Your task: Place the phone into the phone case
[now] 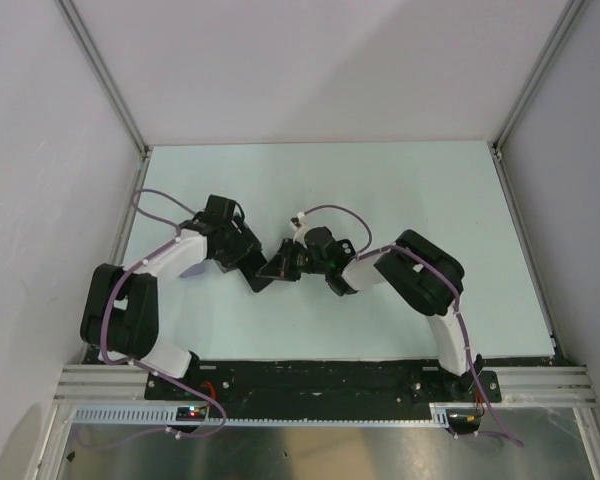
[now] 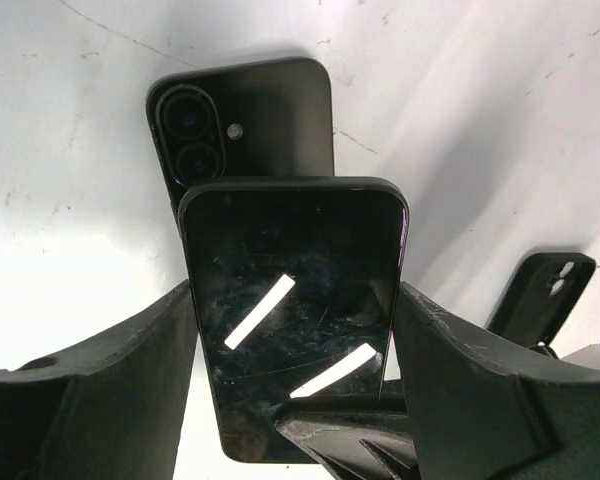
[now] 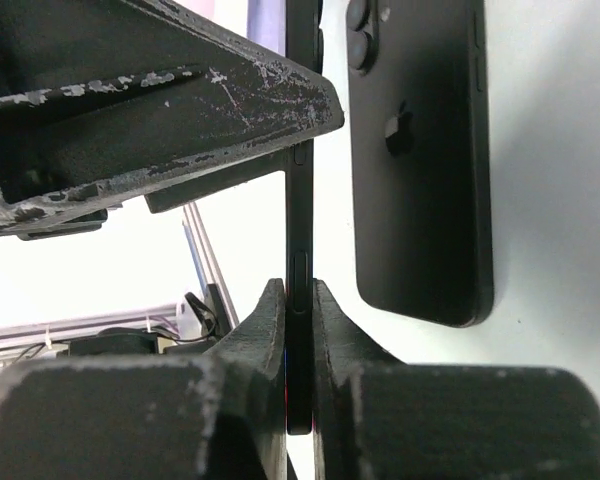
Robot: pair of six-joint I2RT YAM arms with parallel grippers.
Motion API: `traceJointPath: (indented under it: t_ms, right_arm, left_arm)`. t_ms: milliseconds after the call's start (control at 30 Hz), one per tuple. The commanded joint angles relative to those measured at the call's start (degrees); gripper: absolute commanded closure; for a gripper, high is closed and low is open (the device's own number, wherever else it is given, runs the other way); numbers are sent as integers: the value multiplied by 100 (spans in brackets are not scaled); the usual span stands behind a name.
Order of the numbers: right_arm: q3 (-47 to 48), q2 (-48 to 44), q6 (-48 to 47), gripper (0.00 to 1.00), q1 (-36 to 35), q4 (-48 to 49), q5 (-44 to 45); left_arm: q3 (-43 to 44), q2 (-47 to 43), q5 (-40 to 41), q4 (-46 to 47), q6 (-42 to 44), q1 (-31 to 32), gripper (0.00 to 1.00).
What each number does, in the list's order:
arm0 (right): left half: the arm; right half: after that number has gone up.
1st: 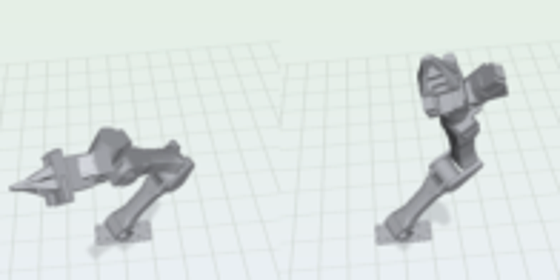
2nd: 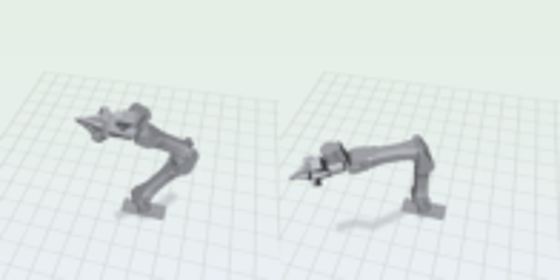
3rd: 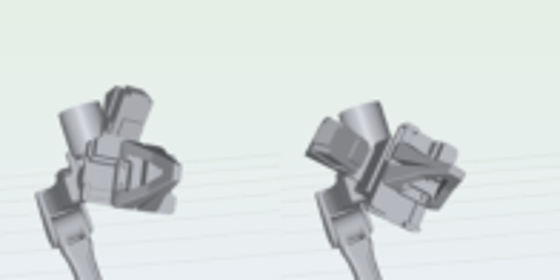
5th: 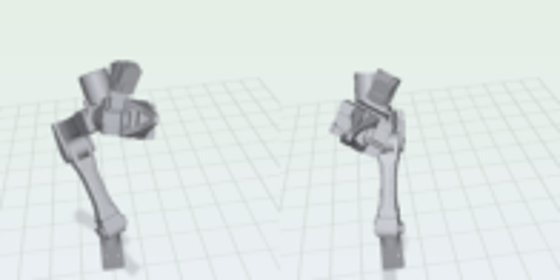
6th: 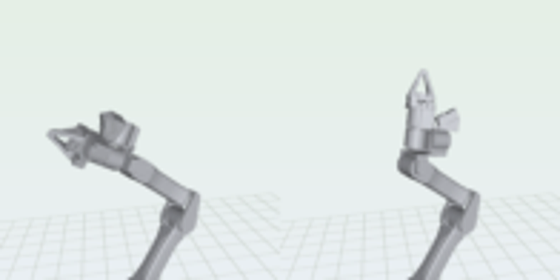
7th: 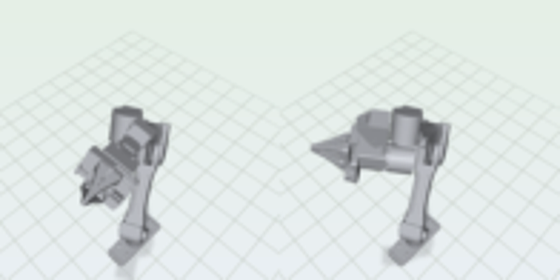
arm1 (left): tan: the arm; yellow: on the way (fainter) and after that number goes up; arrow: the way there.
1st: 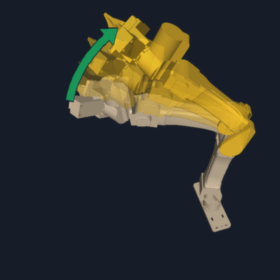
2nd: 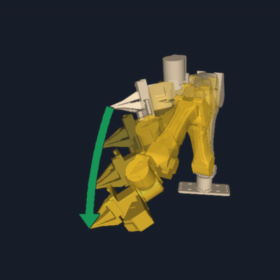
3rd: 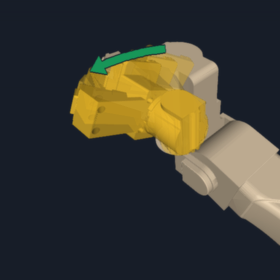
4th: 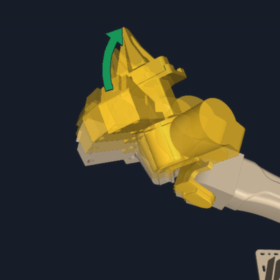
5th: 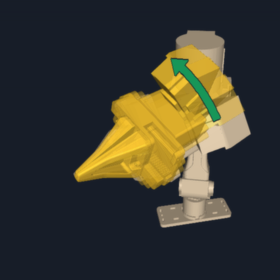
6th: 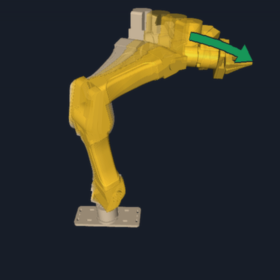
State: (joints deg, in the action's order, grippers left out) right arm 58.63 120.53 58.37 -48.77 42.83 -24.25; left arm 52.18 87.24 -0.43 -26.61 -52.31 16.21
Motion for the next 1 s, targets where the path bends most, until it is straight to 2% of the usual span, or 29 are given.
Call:
traceJointPath:
  t_ms: [0, 167, 233, 333, 467, 533, 767, 967]
  right_arm:
    - [258, -41, -168, 99, 6, 173, 14]
    - [188, -299, -145, 100, 44, -52, -12]
    - [79, -462, -145, 100, 79, -166, 25]
    - [-218, -761, -104, 100, 195, -211, 80]
    - [-903, -1717, -174, 100, 527, -456, 308]
    - [-1272, -2394, -337, 100, 764, -916, 494]
    - [-2383, -5038, -757, 100, 1881, -3580, 1264]
    - [-2699, -7119, -1118, 100, 2926, -5571, 1295]
  left_arm:
    - [-4, -388, -107, 17, 201, 32, 34]
    - [209, -747, -86, -31, 642, 31, 8]
    - [465, -868, -152, -121, 887, 34, 3]
    - [848, -1053, -183, -272, 1230, 32, 1]
    - [1358, -1007, -179, -318, 1516, 60, 2]
    - [1679, -739, -215, -323, 1688, 155, 5]
    - [2985, 931, -6, -324, 2325, 992, 21]
    - [3984, 2522, -147, -325, 3503, 1689, 29]
